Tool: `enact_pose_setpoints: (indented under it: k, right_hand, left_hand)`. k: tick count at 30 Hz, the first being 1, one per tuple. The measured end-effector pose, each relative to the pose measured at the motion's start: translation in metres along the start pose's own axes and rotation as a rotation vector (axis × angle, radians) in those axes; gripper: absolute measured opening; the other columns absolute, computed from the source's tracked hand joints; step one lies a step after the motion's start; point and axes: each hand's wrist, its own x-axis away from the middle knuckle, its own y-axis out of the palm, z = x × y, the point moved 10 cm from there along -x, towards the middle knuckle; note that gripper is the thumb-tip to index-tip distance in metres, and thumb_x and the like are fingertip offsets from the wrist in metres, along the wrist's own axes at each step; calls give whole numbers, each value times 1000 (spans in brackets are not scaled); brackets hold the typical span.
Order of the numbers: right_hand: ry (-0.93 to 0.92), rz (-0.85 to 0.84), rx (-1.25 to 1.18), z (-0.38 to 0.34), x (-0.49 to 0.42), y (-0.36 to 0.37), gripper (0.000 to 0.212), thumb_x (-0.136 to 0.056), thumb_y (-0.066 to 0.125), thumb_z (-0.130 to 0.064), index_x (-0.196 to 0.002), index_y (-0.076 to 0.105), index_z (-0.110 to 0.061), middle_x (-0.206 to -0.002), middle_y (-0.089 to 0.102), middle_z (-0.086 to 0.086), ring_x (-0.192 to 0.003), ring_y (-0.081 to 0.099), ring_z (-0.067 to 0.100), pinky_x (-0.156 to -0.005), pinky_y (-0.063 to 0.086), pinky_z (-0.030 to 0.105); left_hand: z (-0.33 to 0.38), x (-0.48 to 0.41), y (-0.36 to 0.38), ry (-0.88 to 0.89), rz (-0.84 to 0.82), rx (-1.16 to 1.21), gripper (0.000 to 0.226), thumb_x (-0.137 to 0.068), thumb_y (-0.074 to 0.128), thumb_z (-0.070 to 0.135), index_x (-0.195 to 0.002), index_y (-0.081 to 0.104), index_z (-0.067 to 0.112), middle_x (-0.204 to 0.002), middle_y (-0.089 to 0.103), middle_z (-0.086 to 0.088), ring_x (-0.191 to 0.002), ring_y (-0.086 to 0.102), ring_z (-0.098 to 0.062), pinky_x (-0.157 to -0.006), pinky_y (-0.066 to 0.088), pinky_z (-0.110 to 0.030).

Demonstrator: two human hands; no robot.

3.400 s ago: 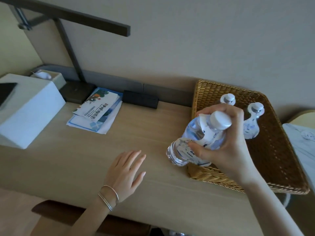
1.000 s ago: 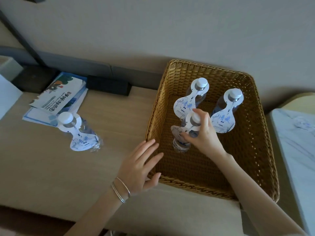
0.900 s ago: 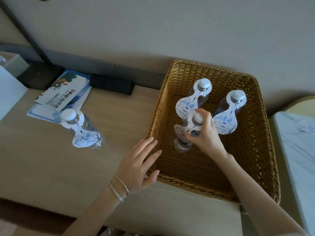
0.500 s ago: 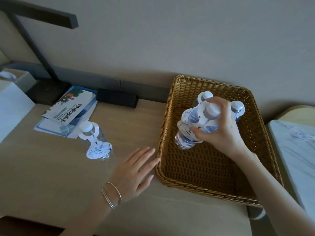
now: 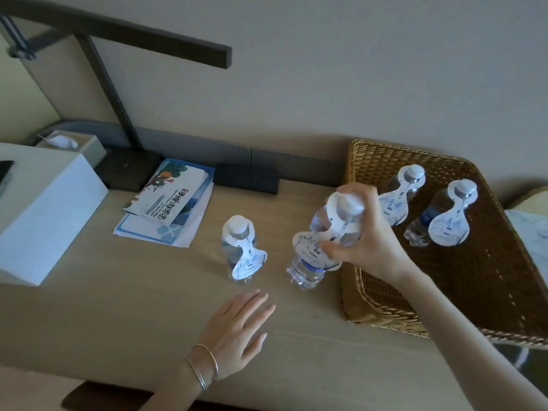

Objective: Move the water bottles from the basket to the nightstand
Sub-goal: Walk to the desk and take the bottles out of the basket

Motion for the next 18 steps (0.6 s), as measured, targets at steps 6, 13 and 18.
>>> enact_pose_setpoints:
  k: [6,13,18]
  right_hand:
    - [227,-91,25,65,37,84,73,-58,79,-16,-115,35,-26,-111,50,-1,-98,50,9,-77,41,14]
    - [151,-88,51,69,30,103,77,-61,83,-14,-115,30,-28,-110,44,-6,-98,46,3,-82,37,7]
    - [218,-225,108,81,9,113,80,-66,83,-10,-125,30,-7,-117,39,3,-103,44,15,-83,35,3]
  left_hand:
    - [-27,30,64,-6,-141,19,47,-84,49,41,-125,59,19,-134,54,-4,-124,46,-21,-105,29,-35]
    - [-38,45,107,-9,-267,125,50,-85,49,40,-131,51,21,-143,45,-4,-134,34,-19,-106,28,-37]
    - [-39,46,107,-5,-285,159,51,-86,49,38,-134,47,20,-147,40,-4,-137,31,-19,-109,25,-37]
